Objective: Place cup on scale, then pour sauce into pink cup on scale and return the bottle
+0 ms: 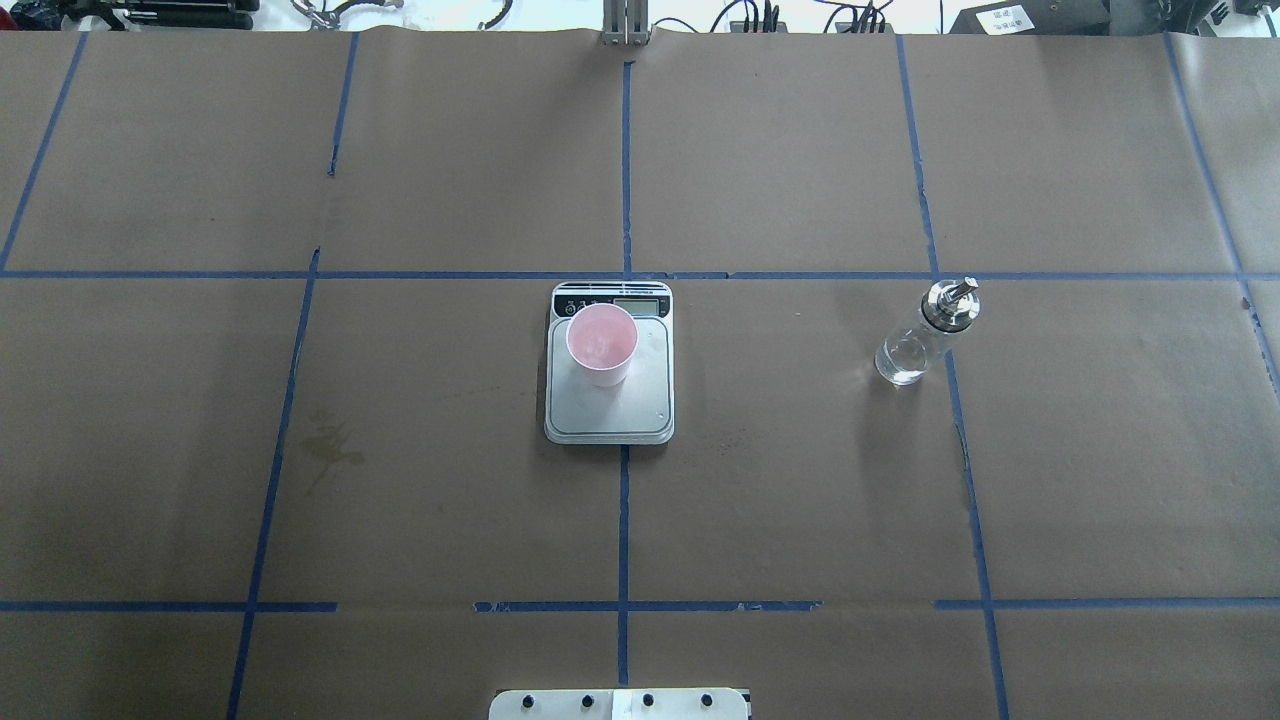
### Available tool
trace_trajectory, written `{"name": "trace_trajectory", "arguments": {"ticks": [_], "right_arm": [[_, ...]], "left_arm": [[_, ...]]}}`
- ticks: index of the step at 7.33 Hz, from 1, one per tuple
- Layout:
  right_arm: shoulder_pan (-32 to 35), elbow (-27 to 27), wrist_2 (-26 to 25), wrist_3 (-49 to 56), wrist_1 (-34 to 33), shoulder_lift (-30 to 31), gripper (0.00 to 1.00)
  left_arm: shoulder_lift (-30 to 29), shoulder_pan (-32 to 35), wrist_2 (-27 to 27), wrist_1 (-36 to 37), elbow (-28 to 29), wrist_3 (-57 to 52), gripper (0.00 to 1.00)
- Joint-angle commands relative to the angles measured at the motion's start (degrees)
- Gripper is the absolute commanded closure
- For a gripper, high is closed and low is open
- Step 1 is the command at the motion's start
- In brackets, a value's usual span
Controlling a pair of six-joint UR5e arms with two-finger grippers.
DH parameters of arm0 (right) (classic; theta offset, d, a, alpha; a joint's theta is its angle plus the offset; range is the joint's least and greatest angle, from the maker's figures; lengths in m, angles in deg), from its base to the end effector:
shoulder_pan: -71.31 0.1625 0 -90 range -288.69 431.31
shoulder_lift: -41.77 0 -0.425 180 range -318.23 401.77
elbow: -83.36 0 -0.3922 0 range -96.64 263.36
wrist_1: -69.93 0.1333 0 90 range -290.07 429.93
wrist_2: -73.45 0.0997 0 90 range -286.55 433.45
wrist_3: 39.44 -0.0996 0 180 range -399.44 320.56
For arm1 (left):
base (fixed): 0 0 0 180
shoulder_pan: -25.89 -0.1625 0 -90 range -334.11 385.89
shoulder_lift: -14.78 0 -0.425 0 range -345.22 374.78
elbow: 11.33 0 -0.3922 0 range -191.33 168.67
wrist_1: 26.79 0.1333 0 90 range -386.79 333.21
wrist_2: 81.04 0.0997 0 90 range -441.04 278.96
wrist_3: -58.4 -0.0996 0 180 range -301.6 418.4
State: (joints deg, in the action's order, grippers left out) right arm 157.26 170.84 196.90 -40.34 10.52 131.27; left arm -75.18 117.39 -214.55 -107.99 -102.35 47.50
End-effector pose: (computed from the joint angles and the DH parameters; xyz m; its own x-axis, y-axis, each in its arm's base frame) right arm 0.0413 -0.5272 0.6266 0.8145 -0.3081 0.4915 0.0492 0.8810 0.4706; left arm -0.0773 -0.4789 0.6659 0.7144 0.0767 -0.6955 -0.1112 0.9938 -0.0046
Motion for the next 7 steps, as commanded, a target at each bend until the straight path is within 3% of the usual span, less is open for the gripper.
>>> {"name": "trace_trajectory", "arguments": {"ticks": [1,2,3,4,7], "right_arm": [[3.69,4.07,4.69,0.55,-13.56,-0.11,0.0],[3.52,8.45,3.56,0.64,-28.68,-1.25,0.0],[3.6,9.19,3.55,0.81,-36.84,-0.74,0.0],[3.43,8.5,3.72,0.38,-36.92,3.01,0.0],[3.43,8.31,3.81,0.73,-36.74,5.42,0.0]], "left_arm": [[0.05,0.0,0.0,-0.1,-0.2,-0.01,0.0],[0.13,0.0,0.0,-0.53,-0.2,-0.01,0.0],[0.4,0.0,0.0,-1.49,0.06,-0.01,0.0],[0.4,0.0,0.09,-1.5,0.06,-0.01,0.0],[-0.3,0.0,0.35,-1.33,-0.38,0.17,0.0]]}}
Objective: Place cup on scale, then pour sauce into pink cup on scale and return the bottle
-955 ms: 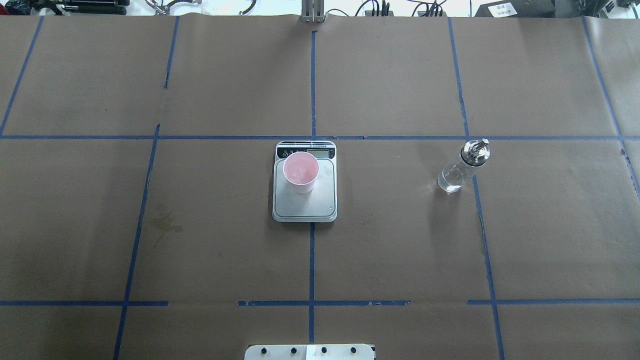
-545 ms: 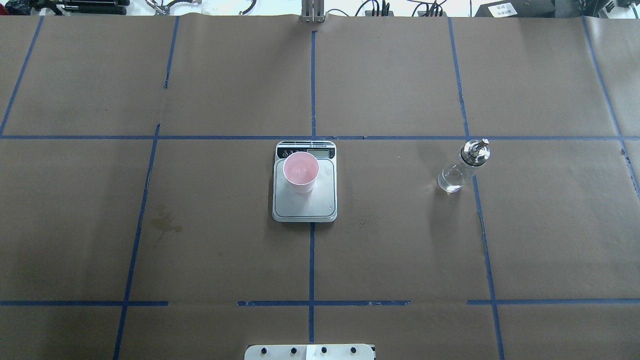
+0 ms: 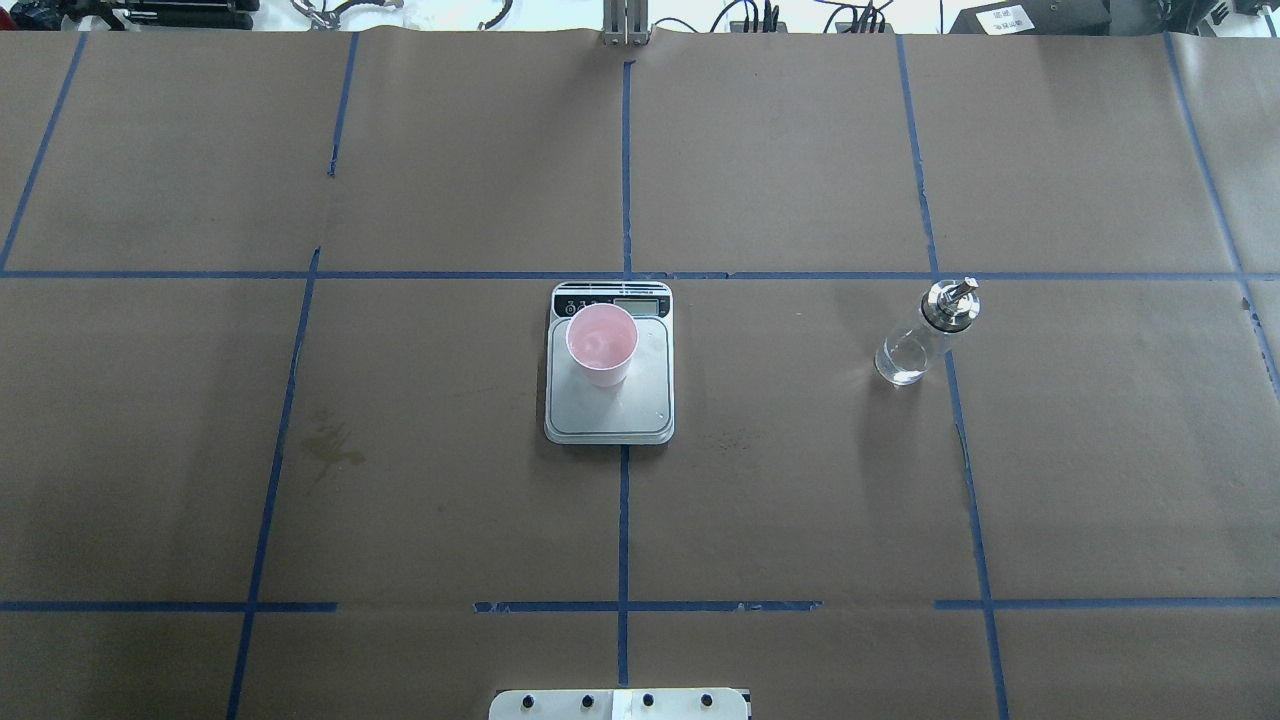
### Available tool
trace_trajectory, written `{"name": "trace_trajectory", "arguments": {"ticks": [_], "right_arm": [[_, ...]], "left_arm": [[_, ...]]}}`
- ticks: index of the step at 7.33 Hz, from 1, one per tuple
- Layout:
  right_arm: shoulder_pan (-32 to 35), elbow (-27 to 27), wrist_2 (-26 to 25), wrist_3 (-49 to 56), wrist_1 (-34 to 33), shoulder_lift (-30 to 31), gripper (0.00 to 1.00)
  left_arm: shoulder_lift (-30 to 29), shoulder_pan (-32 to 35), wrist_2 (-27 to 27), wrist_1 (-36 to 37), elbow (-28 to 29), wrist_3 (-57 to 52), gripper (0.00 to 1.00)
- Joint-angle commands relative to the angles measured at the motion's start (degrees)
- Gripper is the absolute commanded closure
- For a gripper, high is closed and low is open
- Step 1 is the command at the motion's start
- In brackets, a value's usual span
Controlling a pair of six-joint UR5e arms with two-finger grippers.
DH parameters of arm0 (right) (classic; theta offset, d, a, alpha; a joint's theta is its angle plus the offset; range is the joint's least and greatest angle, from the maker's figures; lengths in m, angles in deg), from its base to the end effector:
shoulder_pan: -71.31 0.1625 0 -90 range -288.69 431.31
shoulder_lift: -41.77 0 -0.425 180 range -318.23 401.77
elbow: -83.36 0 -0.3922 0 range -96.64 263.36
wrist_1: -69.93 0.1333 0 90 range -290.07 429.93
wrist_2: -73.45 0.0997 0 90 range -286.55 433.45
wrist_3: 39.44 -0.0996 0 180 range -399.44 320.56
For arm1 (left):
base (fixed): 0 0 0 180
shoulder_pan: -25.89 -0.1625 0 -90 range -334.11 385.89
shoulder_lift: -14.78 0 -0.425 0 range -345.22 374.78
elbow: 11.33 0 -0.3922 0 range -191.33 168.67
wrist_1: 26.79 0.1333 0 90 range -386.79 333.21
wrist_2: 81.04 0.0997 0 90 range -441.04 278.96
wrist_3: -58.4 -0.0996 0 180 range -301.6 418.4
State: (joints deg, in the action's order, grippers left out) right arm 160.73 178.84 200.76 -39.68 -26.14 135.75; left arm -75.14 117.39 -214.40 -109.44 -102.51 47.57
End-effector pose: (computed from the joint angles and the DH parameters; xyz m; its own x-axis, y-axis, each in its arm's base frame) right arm 0.0683 -0.4564 0.6631 0.7959 0.0444 0.6039 0.0068 0.9966 -0.0822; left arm -0.0775 -0.4809 0.6628 0.7168 0.0946 -0.6908 -0.1106 0.9936 0.0213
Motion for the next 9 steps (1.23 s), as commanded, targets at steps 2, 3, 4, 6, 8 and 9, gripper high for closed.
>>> {"name": "trace_trajectory", "arguments": {"ticks": [2,3,4,6,8,9], "right_arm": [[-0.03,1.03,0.65,-0.19,-0.26,0.5,0.0],[-0.03,1.21,1.78,-0.19,-0.17,0.32,0.0],[-0.03,1.21,2.93,-0.19,-0.17,0.32,0.0],[-0.03,1.12,2.94,-0.28,-0.17,0.32,0.0],[-0.03,1.12,2.94,-0.28,-0.17,0.32,0.0],[-0.12,1.12,2.94,-0.37,-0.17,0.32,0.0]], "left_arm": [[-1.39,-0.09,0.73,0.21,-0.23,0.28,0.0],[-1.23,-0.18,1.17,0.21,-0.14,0.28,0.0],[-1.31,-0.18,2.56,0.21,-0.22,0.28,0.0],[-0.87,-0.18,2.49,-0.05,-0.14,0.1,0.0],[-1.14,-0.26,2.58,-1.71,0.39,0.1,0.0],[-0.96,-0.26,2.66,-1.81,0.04,0.19,0.0]]}}
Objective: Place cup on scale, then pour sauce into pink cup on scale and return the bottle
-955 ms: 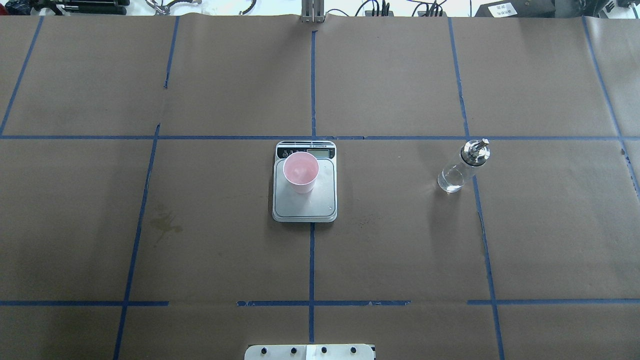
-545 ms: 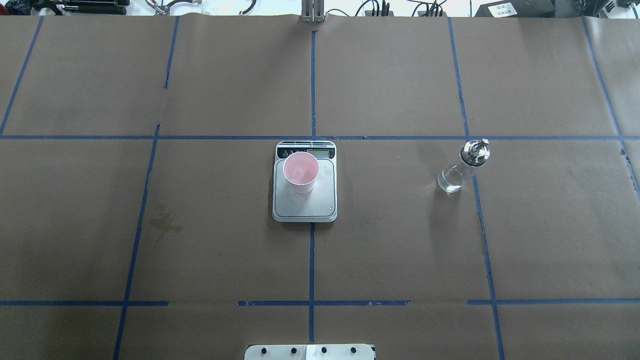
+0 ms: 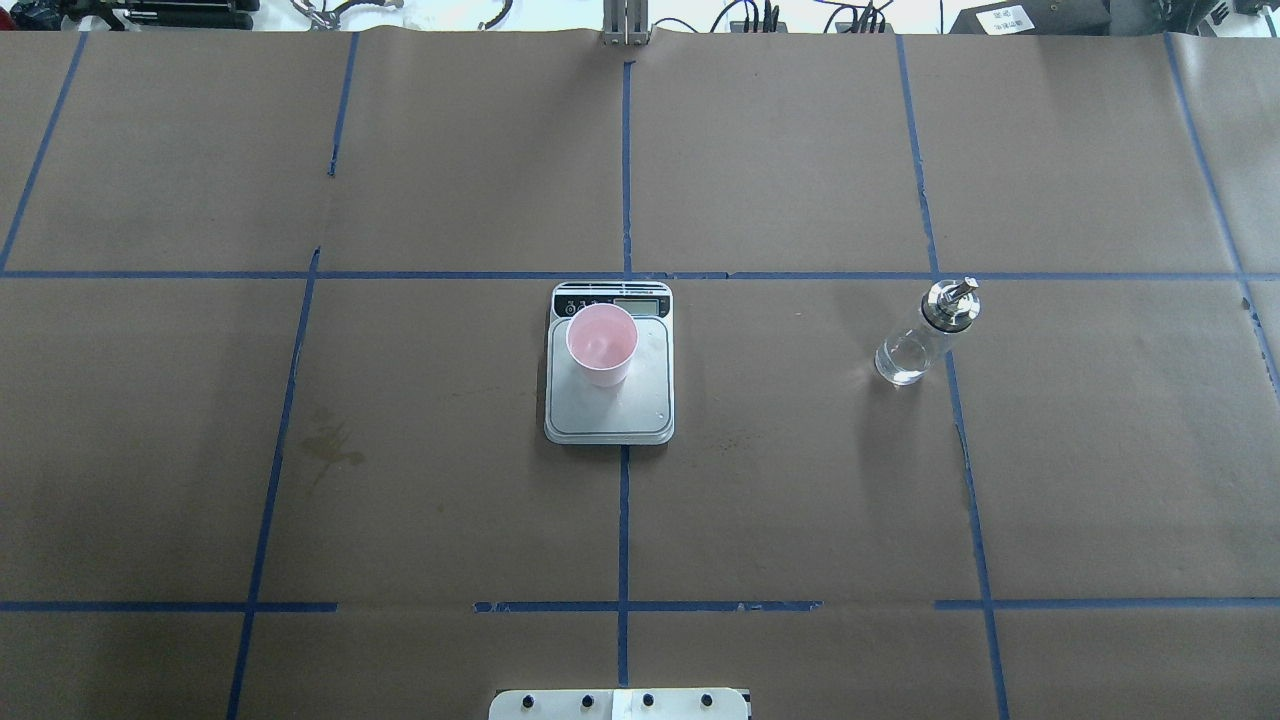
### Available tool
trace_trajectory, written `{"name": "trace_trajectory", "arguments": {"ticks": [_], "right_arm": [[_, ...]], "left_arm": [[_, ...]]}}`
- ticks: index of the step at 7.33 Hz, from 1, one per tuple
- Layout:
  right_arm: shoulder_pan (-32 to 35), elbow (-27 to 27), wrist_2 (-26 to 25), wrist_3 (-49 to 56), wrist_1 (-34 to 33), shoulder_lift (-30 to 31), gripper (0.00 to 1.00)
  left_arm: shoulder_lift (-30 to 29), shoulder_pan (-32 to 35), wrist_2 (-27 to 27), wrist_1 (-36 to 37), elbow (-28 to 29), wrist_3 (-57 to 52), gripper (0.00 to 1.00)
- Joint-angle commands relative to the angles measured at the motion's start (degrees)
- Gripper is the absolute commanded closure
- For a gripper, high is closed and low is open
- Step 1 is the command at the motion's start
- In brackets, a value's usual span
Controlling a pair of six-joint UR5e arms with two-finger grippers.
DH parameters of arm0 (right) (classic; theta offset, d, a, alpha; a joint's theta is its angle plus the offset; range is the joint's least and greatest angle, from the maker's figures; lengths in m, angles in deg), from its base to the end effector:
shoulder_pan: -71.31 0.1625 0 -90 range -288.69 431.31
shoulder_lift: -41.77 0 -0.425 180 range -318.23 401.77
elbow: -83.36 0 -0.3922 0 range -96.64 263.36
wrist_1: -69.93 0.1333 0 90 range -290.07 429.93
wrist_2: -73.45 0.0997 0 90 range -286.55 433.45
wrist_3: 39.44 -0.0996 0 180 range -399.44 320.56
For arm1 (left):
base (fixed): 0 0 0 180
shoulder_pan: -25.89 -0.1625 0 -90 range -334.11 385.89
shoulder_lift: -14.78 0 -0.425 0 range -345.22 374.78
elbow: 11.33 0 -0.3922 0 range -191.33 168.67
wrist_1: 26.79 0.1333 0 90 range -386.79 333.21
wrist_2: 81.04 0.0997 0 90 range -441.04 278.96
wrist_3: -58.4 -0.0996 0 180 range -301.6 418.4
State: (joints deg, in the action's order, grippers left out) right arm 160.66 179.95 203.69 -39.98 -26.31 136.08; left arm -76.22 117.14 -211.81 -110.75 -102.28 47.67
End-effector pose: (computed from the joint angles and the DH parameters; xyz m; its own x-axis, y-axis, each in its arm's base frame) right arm 0.0638 -0.4549 0.6534 0.7639 0.0453 0.6438 0.0041 0.9972 -0.0751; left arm -0.0790 -0.4918 0.6564 0.7470 0.1237 -0.6533 -0.1194 0.9915 0.0512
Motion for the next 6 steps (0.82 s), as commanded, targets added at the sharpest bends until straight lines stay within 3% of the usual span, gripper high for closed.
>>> {"name": "trace_trajectory", "arguments": {"ticks": [1,6], "right_arm": [[-0.05,0.01,0.09,-0.07,0.09,0.0,0.0],[-0.32,-0.17,0.1,-0.15,0.09,-0.09,0.0]], "left_arm": [[0.2,-0.02,0.17,-0.5,-0.19,0.09,0.0],[0.47,-0.02,0.17,-0.5,-0.62,0.09,0.0]]}}
